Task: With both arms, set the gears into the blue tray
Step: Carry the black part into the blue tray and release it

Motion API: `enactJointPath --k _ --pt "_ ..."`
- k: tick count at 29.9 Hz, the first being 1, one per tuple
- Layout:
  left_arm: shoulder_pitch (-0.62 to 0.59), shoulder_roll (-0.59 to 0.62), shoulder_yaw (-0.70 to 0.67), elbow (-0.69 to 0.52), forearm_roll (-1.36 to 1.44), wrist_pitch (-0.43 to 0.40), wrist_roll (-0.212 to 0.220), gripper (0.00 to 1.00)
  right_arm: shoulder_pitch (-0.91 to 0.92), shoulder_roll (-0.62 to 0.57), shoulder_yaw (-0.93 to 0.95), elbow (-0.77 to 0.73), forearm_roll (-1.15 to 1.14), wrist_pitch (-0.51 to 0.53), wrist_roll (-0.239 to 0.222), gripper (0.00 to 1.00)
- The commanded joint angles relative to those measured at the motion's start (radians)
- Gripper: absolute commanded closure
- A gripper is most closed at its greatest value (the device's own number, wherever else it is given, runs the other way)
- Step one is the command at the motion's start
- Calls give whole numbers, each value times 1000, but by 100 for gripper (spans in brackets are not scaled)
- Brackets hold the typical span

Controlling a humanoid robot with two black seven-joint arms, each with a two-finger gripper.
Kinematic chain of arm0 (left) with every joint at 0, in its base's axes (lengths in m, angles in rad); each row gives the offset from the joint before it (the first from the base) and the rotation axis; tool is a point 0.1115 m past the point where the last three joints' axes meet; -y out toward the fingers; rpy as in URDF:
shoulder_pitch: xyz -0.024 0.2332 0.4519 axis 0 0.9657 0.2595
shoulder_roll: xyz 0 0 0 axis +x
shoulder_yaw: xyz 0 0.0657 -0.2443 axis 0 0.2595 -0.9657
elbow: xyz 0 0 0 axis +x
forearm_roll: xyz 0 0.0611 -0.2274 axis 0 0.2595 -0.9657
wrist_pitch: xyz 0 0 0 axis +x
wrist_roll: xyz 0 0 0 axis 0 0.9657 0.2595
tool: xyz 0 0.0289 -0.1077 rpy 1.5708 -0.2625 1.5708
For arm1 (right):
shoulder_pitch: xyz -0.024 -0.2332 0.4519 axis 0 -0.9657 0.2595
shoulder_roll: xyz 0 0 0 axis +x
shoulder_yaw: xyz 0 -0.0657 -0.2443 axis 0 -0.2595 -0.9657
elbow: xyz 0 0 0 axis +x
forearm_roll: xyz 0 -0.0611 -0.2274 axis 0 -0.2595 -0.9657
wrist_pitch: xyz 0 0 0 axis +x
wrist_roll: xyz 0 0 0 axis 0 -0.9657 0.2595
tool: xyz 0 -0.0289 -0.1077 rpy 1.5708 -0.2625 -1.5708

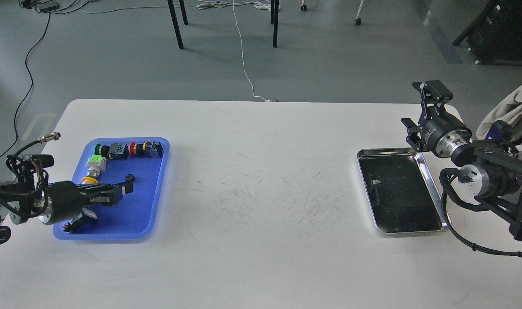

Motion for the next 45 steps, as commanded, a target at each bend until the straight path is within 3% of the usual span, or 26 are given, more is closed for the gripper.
enactJointPath --k 1,7,26,45 --pt "3 -16 1 7 -27 -24 0 89 0 0 1 0 -6 0 -1 2" --pt "3 -37 -7 29 -47 -67 0 89 -17 0 1 3 -6 -2 0 2" --pt "16 -85 2 185 -34 -61 0 87 -20 -9 2 9 -6 0 -1 2" --pt "26 -71 -7 173 -39 -61 0 61 -17 -14 9 26 -6 -3 -1 2"
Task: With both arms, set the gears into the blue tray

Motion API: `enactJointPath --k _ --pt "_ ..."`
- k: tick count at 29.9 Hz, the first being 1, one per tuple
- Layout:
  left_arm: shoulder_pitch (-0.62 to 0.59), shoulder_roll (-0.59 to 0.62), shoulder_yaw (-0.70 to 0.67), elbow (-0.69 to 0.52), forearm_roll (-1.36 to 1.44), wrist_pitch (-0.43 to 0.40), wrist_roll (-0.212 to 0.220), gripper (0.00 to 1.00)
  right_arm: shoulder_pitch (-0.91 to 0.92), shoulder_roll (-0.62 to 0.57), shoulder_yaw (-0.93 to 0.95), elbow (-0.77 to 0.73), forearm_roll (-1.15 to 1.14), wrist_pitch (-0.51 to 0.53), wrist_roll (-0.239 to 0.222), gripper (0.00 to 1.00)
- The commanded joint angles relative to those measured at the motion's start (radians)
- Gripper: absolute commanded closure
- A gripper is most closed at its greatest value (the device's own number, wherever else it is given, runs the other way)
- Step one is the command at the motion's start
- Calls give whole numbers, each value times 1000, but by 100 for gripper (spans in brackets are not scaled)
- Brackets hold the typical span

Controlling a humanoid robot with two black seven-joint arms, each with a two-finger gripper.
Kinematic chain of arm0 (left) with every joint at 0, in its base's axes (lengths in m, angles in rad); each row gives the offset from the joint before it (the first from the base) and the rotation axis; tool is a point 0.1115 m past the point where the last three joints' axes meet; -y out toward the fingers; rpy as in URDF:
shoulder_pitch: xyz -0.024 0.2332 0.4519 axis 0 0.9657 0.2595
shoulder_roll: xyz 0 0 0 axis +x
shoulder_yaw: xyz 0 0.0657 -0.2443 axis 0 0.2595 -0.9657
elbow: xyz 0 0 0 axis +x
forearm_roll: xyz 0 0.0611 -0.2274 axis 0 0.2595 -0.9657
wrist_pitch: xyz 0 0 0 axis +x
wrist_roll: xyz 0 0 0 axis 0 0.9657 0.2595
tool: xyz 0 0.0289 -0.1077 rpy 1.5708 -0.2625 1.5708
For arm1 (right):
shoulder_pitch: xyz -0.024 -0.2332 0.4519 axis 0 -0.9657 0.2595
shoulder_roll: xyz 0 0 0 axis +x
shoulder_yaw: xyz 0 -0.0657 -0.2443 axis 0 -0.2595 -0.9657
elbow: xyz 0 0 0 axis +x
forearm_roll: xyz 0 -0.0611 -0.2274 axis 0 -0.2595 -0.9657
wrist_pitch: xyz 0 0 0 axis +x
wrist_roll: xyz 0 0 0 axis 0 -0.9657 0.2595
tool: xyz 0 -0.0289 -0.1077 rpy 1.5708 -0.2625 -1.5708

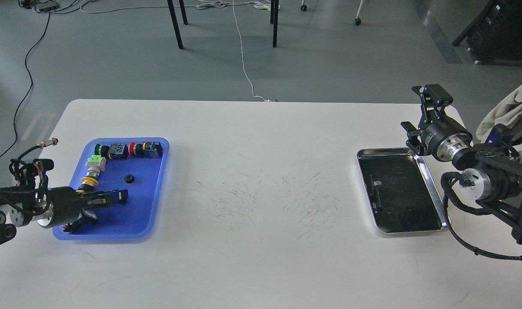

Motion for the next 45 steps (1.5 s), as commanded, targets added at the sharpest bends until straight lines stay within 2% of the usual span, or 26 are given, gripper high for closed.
enactJointPath --k 1,8,12,18,22,33,36,37,45 --pt "-1 5 -3 0 -3 -1 0 61 0 0 2 1 0 -1 -1 2" --pt "-13 14 -6 6 -8 1 0 59 -1 0 3 -1 0 -1 1 2" --pt "-23 31 -64 5 -8 -1 0 55 2 -1 5 1 0 -3 1 2" --pt "-23 56 -182 2 -22 -10 0 40 6 -11 3 4 -5 5 1 2" --pt "-21 54 -248 3 -91 -12 0 29 6 -40 3 53 -85 14 -1 2" --pt "-47 45 -270 37 -371 -9 0 19 11 -166 -11 180 -263 66 -4 2" --pt "-49 33 -299 49 -489 -1 0 10 11 -192 -12 200 -326 66 -9 2" --pt "-44 30 -307 52 -534 4 0 2 9 -198 -12 203 -339 66 -9 2" --pt "-46 -13 -311 109 -663 -12 0 2 14 -238 -49 240 -476 69 -9 2"
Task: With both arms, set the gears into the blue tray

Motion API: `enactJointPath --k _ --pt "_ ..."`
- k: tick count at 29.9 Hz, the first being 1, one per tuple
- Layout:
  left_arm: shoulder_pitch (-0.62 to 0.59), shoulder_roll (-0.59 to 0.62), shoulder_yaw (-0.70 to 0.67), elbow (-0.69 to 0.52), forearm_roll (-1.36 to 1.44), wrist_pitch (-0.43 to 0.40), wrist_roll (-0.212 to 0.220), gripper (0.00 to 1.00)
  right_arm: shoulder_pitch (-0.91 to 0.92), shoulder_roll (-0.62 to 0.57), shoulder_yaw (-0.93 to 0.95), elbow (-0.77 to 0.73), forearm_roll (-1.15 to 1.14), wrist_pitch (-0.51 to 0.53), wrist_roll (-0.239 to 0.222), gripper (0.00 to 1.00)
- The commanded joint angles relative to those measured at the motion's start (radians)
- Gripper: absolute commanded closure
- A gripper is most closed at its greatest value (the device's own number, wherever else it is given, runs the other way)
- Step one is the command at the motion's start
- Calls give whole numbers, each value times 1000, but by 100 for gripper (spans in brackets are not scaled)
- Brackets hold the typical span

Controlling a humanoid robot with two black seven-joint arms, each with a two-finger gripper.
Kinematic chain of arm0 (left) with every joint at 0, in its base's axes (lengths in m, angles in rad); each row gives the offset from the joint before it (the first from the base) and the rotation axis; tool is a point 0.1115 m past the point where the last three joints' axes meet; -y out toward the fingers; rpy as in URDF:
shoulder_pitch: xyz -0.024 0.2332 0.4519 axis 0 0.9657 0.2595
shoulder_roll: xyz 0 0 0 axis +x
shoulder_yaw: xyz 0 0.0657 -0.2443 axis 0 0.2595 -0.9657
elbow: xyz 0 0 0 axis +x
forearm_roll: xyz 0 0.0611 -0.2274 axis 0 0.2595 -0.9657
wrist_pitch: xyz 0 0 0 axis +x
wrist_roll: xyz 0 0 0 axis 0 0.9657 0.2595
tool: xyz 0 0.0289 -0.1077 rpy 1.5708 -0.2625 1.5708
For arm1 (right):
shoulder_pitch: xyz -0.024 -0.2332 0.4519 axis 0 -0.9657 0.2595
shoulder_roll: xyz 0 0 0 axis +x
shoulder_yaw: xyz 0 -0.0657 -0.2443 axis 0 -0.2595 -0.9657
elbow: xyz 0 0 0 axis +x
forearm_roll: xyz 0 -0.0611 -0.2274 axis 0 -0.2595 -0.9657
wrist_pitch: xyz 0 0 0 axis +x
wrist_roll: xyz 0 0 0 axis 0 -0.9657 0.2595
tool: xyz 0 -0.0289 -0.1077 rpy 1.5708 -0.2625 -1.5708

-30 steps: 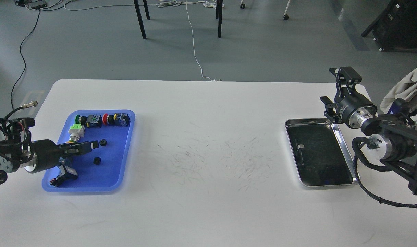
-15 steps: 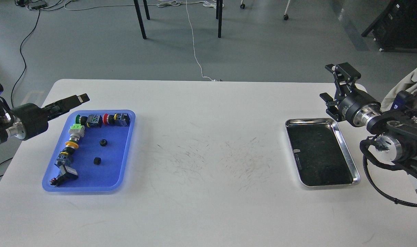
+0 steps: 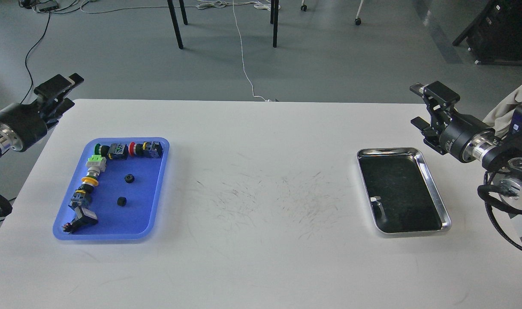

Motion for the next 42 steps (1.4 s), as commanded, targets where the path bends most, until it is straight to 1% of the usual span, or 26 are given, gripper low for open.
enactJointPath --k 1,5,7,13,18,20,21,23,24,27,28,30,32,34,35,37,40,42 --pt "-3 -11 -1 19 -25 -21 0 2 11 -9 -42 16 -71 0 0 2" --pt "3 -14 -3 45 -127 -70 0 1 28 -27 -60 18 -102 0 2 2" --pt "3 -16 -3 55 -173 -111 0 1 31 -33 -62 25 -125 0 3 3" --pt "0 -49 -5 99 -246 -156 0 1 33 -55 -62 53 -246 0 6 3" --pt "7 -54 -6 111 -358 -217 0 1 28 -44 -45 52 -244 -30 -1 3" --pt "10 -51 -12 111 -418 -249 0 1 25 -43 -33 47 -237 -76 -1 3" --pt "11 -54 -14 113 -438 -251 0 1 22 -42 -22 45 -229 -102 -3 3" --pt "11 -49 -15 111 -484 -269 0 1 19 -42 -2 45 -180 -122 -3 3" --pt "13 -52 -15 111 -499 -265 0 1 19 -41 6 45 -142 -127 -3 2" --pt "13 -49 -18 108 -562 -278 0 1 18 -41 39 48 13 -130 -1 2" --pt "11 -49 -21 110 -584 -285 15 1 18 -38 49 48 53 -132 -1 2" --pt "13 -51 -35 107 -656 -300 85 1 16 -32 75 36 119 -135 -1 2" --pt "23 -51 -41 105 -702 -301 114 1 10 -24 101 32 160 -135 -1 2" --pt "37 -54 -43 104 -696 -289 105 1 5 -13 124 18 197 -144 2 2" --pt "40 -55 -43 110 -696 -285 114 1 2 -1 134 4 210 -153 5 2" --pt "43 -55 -32 113 -693 -274 116 1 -4 29 145 -31 211 -171 6 2" --pt "49 -55 -34 119 -693 -248 140 1 -8 77 150 -89 213 -184 8 1" --pt "49 -54 -43 118 -699 -255 150 1 -10 115 153 -113 216 -185 8 1"
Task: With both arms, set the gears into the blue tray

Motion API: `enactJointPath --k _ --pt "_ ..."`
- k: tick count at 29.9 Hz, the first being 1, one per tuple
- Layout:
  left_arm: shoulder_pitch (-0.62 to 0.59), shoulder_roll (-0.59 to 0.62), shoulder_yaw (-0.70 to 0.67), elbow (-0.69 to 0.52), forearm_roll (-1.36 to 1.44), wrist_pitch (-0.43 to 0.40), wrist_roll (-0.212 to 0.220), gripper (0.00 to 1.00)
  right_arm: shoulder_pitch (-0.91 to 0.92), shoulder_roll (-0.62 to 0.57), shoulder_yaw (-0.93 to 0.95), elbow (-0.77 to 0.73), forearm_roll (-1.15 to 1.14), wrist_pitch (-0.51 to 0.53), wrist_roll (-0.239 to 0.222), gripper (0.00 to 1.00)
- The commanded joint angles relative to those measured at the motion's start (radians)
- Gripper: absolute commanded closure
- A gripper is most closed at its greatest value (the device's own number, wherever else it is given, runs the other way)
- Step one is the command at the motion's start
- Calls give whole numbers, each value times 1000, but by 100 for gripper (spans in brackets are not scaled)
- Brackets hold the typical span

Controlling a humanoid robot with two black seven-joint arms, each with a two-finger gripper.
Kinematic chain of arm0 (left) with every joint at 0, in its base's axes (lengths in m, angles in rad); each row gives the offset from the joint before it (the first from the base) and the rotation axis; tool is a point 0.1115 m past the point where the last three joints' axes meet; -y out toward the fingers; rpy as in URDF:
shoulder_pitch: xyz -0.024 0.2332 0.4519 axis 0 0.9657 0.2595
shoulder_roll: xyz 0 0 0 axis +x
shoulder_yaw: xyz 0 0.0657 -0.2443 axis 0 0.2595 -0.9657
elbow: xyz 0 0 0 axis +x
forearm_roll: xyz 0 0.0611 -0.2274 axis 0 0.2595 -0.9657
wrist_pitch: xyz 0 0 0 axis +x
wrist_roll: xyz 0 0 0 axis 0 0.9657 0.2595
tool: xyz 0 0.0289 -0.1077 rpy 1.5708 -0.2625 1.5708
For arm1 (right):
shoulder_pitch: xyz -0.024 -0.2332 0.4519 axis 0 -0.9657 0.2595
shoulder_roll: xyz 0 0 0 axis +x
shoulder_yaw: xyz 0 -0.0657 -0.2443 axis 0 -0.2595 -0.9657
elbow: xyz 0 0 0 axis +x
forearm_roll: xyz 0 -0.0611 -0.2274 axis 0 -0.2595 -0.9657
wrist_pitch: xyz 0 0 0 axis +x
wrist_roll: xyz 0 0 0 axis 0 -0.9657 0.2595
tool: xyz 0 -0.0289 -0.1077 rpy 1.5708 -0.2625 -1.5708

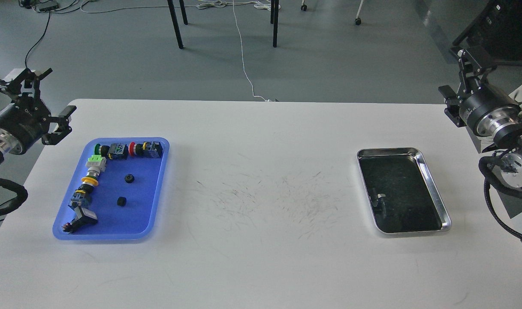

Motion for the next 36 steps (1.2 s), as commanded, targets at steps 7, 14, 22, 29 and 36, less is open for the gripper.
enactJointPath --k 7,14,22,29,36 --pt "0 1 -12 -1 -10 1 24 1 -29 155 100 -92 126 -3 3 1" --pt "0 0 -55 -1 -12 -6 23 1 -29 160 115 -97 129 3 3 1" --pt "1 -17 -100 -9 -53 -25 27 1 -26 201 148 -126 131 31 -6 1" --pt "0 -65 -163 -4 -64 -19 70 1 -21 291 163 -192 151 54 -34 1" --pt "-5 -101 -178 -1 -66 1 80 1 -20 371 227 -232 201 72 -77 1"
